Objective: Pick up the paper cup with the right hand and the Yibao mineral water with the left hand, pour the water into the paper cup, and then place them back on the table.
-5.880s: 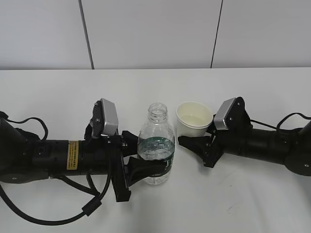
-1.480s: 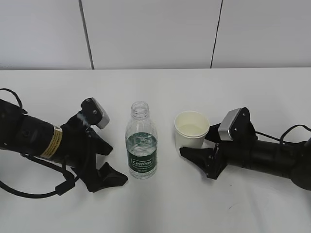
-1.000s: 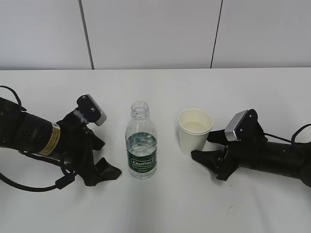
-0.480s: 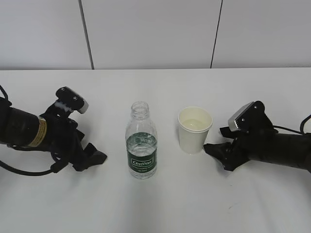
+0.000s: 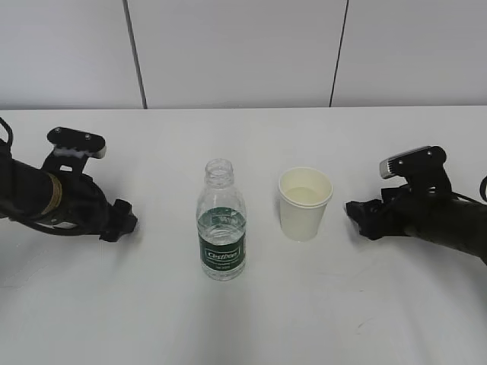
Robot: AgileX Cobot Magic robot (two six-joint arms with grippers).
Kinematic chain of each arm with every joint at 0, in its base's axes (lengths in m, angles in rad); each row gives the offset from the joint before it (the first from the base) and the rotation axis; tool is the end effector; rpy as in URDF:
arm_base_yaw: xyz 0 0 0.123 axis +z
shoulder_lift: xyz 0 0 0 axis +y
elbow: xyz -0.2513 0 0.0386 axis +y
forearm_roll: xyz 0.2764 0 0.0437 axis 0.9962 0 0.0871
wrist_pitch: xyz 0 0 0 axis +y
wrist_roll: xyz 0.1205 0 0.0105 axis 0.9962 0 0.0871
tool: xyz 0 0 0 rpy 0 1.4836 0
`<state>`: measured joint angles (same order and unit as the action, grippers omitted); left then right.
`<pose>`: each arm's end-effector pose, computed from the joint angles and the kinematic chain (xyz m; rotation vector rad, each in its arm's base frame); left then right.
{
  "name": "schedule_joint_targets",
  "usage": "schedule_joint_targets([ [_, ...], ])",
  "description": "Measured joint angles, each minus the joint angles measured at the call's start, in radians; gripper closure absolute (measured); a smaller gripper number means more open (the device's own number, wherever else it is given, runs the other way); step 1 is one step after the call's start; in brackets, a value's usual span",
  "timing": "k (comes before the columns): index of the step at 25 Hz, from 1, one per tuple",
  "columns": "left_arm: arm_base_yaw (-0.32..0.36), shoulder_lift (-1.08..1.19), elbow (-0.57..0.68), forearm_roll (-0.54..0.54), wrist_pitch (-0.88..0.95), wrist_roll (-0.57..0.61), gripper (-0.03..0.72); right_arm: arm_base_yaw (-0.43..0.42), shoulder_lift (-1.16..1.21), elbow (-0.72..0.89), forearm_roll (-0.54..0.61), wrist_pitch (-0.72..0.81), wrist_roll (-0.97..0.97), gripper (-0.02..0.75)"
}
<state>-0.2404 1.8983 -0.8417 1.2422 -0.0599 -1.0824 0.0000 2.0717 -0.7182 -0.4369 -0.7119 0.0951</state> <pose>0.3496 -0.0927 0.0311 0.5230 2.4669 -0.1042 0.3525 0.0334 -0.0015 -0.4197 2.1101 0.1625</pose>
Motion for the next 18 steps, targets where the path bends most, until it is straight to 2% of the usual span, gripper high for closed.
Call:
schedule_joint_targets([
  [6,0.000,-0.002,-0.051,-0.120,0.148,-0.003,0.094,0.000,-0.011,0.000,0.141,0.034,0.000,0.143],
  [9,0.002,-0.010,-0.086,-0.158,0.237,-0.003,0.095,0.000,-0.082,-0.003,0.155,0.145,0.019,0.143],
  [15,0.002,-0.139,-0.150,-0.229,0.343,0.009,0.097,0.000,-0.264,-0.114,0.189,0.547,0.048,0.143],
  [18,0.003,-0.207,-0.171,-0.314,0.437,0.084,0.102,0.000,-0.319,-0.201,0.204,0.778,0.068,0.143],
])
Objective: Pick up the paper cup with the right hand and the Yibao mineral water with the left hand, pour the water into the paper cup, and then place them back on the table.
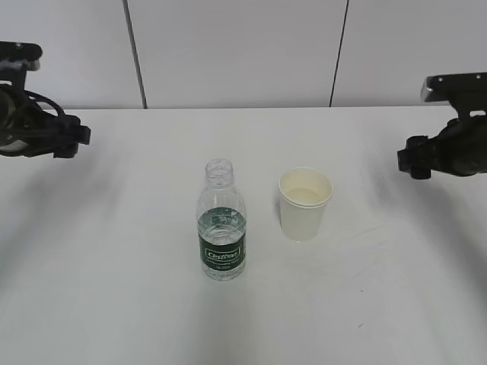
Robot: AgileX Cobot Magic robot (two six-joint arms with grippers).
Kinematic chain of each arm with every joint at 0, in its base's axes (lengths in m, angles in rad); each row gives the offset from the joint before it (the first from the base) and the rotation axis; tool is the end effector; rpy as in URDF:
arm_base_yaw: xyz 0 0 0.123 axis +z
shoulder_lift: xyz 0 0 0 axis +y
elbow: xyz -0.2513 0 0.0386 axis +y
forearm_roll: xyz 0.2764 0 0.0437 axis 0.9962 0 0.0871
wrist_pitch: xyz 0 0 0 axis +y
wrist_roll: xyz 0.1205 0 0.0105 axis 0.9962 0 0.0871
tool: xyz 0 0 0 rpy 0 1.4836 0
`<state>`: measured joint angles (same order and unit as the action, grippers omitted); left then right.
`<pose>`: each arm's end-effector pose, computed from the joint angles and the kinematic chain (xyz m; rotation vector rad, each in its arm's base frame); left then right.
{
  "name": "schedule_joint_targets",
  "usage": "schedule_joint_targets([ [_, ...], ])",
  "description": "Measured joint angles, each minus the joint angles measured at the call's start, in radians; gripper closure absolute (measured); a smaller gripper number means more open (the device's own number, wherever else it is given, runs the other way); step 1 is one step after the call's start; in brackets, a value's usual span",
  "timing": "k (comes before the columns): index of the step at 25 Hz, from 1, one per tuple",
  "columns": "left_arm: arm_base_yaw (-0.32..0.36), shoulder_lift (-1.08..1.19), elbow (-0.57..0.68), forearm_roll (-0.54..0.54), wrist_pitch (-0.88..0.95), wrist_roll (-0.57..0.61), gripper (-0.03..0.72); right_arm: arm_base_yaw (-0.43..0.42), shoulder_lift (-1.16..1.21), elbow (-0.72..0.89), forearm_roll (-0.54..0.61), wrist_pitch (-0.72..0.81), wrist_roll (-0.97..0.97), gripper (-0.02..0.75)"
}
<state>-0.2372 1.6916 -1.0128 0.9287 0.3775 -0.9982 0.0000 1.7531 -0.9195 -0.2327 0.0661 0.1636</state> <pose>0.3871 -0.0568 0.1434 0.0169 2.3567 0.1933 0.3850 -0.0019 0.1002 -0.0745 2.3808 -0.0508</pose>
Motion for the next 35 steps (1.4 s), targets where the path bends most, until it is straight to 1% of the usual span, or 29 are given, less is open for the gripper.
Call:
schedule_joint_targets([
  [2,0.000,-0.031,-0.028,-0.135,0.081,0.121,0.104,0.000,-0.025,-0.064,0.019,0.144,0.002,0.143],
  [5,0.000,-0.046,-0.093,-0.346,0.242,0.358,0.104,0.002,-0.048,-0.169,0.034,0.344,0.004,0.143],
  [8,0.000,-0.047,-0.164,-0.501,0.386,0.536,0.104,0.000,-0.058,-0.263,0.056,0.525,-0.004,0.143],
  [12,0.013,-0.049,-0.263,-0.656,0.547,0.707,0.104,0.000,-0.058,-0.374,0.172,0.737,-0.099,0.143],
  [16,0.063,-0.049,-0.365,-0.805,0.720,0.838,0.104,0.002,-0.058,-0.474,0.285,0.902,-0.187,0.143],
  [19,0.098,-0.049,-0.435,-0.847,0.824,0.887,0.104,0.000,-0.058,-0.546,0.305,1.013,-0.199,0.143],
  [23,0.126,-0.059,-0.489,-0.856,0.848,0.917,0.105,0.000,-0.058,-0.624,0.320,1.141,-0.203,0.143],
  [26,0.130,-0.067,-0.491,-0.869,0.854,0.933,0.111,0.000,-0.060,-0.659,0.320,1.159,-0.203,0.143],
  [29,0.130,-0.075,-0.491,-0.903,0.857,0.955,0.112,0.000,-0.061,-0.666,0.323,1.161,-0.205,0.143],
  [31,0.130,-0.085,-0.490,-0.904,0.857,0.960,0.115,0.000,-0.062,-0.666,0.332,1.161,-0.207,0.143],
  [33,0.130,-0.105,-0.472,-0.896,0.856,0.963,0.114,0.000,-0.077,-0.663,0.336,1.163,-0.216,0.143],
  [35,0.130,-0.142,-0.428,-0.890,0.856,0.965,0.114,0.000,-0.116,-0.639,0.333,1.163,-0.229,0.143],
])
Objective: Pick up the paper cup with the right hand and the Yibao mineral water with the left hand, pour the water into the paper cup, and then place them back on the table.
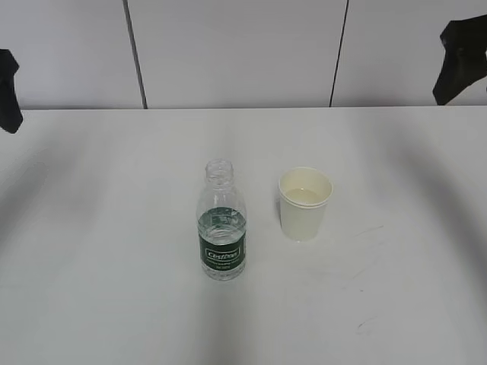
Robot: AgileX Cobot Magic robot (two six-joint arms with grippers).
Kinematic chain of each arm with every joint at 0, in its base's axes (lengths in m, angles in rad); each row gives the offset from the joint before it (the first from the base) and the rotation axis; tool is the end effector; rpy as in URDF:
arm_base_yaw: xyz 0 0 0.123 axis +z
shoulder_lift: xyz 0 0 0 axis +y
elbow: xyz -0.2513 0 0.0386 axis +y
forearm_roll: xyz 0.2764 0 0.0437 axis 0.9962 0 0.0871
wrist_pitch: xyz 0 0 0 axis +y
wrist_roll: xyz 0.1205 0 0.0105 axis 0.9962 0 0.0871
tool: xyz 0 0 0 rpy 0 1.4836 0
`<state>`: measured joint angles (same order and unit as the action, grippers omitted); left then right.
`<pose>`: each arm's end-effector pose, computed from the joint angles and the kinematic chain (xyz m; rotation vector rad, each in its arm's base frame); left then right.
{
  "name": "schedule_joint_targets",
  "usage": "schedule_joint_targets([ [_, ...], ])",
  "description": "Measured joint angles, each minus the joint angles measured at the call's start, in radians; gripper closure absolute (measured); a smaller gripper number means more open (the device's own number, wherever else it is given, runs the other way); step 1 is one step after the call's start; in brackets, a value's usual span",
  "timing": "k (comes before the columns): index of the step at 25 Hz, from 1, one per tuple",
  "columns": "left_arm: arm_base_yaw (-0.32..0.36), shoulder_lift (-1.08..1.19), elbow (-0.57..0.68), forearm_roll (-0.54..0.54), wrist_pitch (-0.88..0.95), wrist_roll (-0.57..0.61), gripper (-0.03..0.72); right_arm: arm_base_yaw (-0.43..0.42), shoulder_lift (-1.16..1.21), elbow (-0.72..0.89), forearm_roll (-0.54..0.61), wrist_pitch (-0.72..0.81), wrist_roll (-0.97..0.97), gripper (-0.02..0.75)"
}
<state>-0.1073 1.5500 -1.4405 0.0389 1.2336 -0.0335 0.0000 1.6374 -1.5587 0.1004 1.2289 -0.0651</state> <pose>0.3488 -0.0331 0.2733 0.1141 2.8224 0.0231 0.3757 0.0114 0.2800 -0.0671 2.7850 0.1240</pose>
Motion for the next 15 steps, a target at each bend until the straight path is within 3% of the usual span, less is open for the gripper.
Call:
schedule_joint_targets([
  [15,0.000,-0.478,0.503,-0.015,0.003,0.000,0.114,0.000,-0.553,0.519,-0.063,0.009,-0.016,0.143],
])
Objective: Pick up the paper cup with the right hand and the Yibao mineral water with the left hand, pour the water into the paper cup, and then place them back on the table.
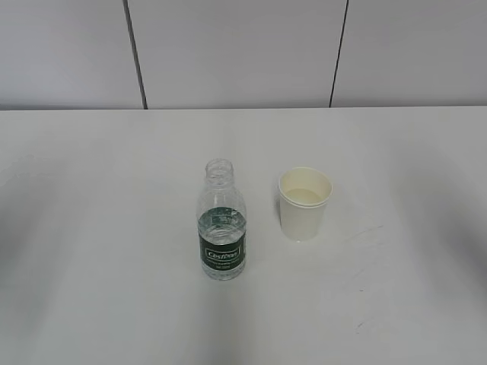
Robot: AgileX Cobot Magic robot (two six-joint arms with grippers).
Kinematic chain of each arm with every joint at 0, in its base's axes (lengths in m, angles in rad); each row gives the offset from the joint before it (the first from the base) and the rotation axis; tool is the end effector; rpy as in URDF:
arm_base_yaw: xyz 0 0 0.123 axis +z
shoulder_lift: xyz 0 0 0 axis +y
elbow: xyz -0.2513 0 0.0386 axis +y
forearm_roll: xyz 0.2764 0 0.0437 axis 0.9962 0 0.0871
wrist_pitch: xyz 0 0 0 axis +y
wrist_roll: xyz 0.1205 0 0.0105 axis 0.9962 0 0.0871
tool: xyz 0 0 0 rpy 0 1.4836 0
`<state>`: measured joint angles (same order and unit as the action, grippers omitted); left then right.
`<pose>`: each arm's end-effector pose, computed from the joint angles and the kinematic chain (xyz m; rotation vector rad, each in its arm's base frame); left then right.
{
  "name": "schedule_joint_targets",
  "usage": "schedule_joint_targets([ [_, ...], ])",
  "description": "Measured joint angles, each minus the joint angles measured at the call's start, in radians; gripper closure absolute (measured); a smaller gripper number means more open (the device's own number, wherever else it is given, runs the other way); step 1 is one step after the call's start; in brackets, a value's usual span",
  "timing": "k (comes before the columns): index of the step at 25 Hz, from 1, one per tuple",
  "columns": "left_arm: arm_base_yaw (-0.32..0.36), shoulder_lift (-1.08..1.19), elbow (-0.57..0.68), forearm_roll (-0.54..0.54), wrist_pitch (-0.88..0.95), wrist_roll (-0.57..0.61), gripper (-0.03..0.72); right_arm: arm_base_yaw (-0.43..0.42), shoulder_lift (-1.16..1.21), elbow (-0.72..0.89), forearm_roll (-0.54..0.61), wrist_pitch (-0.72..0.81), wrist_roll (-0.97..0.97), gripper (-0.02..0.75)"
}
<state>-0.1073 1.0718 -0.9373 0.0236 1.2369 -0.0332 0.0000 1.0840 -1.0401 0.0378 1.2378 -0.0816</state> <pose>0.2265 -0.0217 0.2524 0.1122 2.8519 0.0044 0.2390 0.0043 0.2823 -0.1051 2.7620 0.0311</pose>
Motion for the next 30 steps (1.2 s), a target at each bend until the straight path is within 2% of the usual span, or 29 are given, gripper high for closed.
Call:
schedule_joint_targets([
  [10,0.000,-0.283,0.196,-0.024,-0.029,-0.016,0.114,0.000,-0.256,0.257,-0.024,0.000,-0.002,0.144],
  [23,0.000,-0.601,0.412,-0.042,-0.144,-0.017,0.114,0.000,-0.510,0.509,-0.024,-0.109,-0.002,0.144],
  [30,0.000,-0.853,0.425,-0.044,-0.146,-0.017,0.114,0.000,-0.619,0.550,-0.024,-0.114,-0.005,0.144],
])
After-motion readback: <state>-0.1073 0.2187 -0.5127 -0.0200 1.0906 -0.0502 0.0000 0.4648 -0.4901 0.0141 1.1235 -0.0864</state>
